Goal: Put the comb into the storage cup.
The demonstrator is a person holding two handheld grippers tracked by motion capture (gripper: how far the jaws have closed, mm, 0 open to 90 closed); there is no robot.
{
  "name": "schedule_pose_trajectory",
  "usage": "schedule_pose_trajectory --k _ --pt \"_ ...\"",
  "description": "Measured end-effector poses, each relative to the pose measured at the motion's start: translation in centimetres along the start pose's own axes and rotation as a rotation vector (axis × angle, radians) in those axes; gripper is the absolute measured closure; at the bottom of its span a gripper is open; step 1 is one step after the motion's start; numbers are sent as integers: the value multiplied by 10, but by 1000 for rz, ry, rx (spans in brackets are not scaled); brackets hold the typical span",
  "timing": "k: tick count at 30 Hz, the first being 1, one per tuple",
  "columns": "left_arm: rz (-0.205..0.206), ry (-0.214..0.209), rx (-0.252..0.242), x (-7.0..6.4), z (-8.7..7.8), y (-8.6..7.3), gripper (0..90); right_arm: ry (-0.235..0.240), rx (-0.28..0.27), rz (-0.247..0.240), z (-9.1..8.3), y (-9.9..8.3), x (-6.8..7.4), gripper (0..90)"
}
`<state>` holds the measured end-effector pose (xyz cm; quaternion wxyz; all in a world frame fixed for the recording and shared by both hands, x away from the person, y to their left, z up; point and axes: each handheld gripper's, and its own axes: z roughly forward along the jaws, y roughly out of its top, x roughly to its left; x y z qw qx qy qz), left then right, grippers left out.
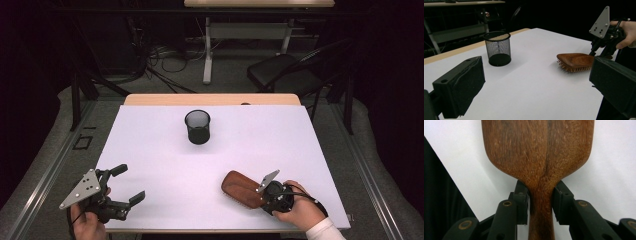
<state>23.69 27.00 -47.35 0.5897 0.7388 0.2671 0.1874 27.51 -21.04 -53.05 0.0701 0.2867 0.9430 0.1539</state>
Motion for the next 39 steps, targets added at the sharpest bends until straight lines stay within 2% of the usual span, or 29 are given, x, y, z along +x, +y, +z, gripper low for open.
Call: schedule_pose_trajectory --k 6,15,31,39 --pt "0 3 -1 0 0 0 2 -14 16 -24 -1 1 1 706" --pt "0 4 -1 0 0 0 2 -43 8 -61 -1 -1 3 721" --pt "-2 5 -1 1 0 0 2 -66 -30 -76 -2 -6 6 724" --pt "-3 5 2 1 0 0 2 -65 -60 -56 -4 -10 6 724"
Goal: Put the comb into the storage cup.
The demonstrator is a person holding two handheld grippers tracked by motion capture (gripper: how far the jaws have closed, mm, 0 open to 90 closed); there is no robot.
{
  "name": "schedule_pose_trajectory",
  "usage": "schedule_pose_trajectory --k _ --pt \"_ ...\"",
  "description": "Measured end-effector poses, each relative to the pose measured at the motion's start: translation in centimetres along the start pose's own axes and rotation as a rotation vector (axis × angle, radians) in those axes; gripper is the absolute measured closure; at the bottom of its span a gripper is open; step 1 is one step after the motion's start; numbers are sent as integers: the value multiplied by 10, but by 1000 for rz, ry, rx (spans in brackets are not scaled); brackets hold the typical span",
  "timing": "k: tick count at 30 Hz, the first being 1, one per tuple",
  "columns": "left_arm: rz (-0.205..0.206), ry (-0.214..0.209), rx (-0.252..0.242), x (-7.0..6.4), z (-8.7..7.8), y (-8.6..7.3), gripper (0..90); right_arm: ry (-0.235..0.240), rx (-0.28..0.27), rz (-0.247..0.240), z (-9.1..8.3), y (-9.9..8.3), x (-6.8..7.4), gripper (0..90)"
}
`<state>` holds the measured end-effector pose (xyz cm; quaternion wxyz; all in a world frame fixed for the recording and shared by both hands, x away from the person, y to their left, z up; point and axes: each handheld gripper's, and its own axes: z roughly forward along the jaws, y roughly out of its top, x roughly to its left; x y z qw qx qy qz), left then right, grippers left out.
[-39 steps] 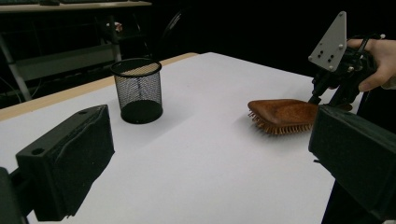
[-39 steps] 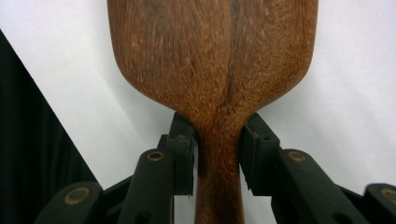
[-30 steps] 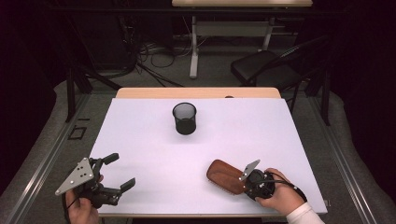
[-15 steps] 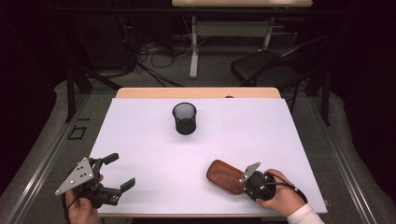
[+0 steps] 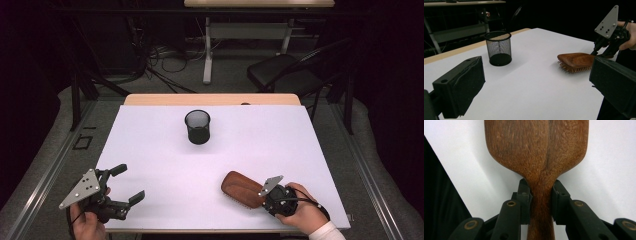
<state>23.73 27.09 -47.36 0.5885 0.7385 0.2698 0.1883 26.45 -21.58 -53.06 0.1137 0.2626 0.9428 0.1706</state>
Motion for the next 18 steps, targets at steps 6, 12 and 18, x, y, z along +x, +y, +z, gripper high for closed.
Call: schedule_pose_trajectory --k 6,12,18 --pt "0 -2 -1 0 1 0 2 13 -22 18 0 -3 -1 724" --pt "-1 0 -1 0 0 0 2 12 -45 23 -1 -4 -1 724" --pt "0 -4 0 0 1 0 2 13 -53 23 -2 -4 -2 724"
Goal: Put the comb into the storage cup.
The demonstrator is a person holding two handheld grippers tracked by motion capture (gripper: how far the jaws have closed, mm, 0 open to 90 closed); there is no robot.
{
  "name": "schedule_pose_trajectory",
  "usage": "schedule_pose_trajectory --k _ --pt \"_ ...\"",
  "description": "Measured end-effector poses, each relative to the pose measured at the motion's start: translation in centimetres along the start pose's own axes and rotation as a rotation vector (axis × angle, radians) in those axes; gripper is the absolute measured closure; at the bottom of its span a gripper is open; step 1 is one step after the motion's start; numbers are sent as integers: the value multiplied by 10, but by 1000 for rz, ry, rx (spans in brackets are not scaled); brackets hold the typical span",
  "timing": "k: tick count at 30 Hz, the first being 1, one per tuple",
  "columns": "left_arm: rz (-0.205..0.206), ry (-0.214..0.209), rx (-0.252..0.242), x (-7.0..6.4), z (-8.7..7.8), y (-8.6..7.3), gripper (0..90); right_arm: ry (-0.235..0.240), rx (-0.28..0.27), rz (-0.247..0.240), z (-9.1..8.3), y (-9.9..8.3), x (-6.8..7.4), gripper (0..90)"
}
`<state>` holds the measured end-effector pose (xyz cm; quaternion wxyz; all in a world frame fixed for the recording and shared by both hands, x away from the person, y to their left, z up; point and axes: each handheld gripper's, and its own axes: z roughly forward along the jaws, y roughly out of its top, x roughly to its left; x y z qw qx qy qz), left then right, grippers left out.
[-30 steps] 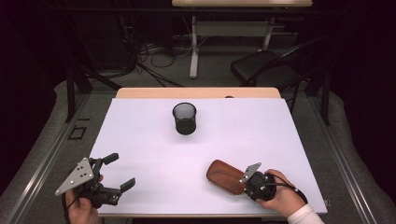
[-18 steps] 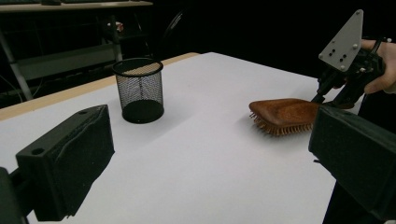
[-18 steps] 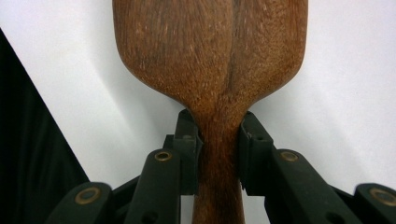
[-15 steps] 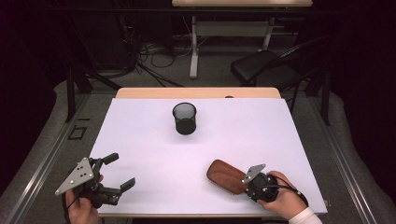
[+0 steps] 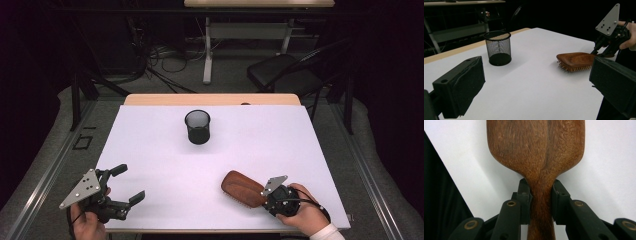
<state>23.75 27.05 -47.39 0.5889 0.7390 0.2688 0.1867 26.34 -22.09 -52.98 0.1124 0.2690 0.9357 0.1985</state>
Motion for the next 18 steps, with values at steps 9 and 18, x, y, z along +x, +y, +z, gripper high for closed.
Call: schedule_pose_trajectory --k 9,18 --pt "-1 0 0 0 0 0 2 -13 -33 6 -4 2 1 723" --pt "-3 1 -1 0 0 0 2 -32 -78 16 -8 6 1 724"
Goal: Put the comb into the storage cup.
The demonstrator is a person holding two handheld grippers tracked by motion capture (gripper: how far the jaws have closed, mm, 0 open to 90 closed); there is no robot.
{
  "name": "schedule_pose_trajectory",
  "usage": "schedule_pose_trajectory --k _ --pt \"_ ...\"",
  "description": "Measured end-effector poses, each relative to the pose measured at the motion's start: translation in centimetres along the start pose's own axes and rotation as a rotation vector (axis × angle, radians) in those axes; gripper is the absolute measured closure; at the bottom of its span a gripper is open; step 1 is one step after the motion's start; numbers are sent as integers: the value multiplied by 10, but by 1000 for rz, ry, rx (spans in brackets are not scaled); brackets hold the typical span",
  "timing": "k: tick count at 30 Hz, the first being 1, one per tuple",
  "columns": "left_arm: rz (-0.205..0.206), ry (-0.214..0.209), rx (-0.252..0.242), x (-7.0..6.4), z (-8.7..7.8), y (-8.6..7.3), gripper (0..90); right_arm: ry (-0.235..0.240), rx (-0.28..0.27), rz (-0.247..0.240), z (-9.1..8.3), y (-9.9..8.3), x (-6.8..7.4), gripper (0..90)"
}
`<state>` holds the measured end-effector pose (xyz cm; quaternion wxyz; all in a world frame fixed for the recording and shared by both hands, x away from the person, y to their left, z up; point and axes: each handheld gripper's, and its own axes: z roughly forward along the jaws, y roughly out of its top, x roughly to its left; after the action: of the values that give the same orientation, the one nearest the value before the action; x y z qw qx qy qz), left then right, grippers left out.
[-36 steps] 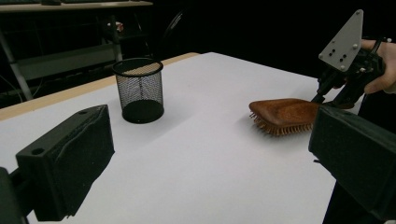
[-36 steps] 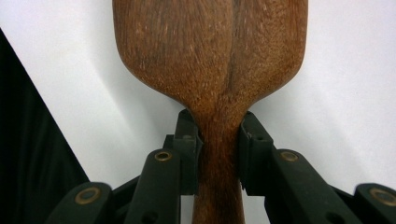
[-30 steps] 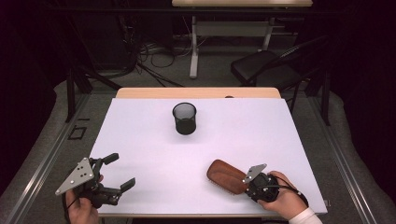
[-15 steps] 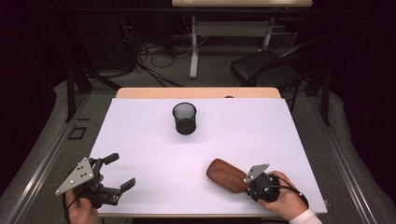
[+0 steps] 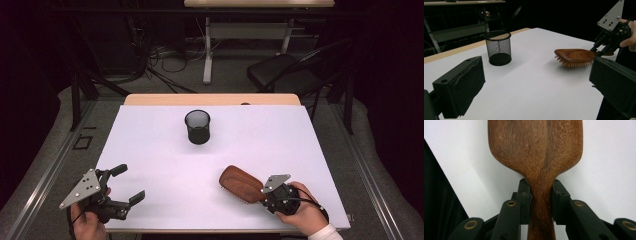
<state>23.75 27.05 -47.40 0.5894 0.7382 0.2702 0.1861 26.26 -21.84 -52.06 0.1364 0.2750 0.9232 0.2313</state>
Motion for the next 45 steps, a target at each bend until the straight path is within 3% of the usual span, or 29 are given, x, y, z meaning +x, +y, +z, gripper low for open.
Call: schedule_pose_trajectory --k 29,45 --pt "-14 -10 5 0 3 -1 2 -60 -172 80 -8 18 0 723" --pt "-8 -12 0 -1 5 -2 2 -116 -250 79 -13 31 0 722"
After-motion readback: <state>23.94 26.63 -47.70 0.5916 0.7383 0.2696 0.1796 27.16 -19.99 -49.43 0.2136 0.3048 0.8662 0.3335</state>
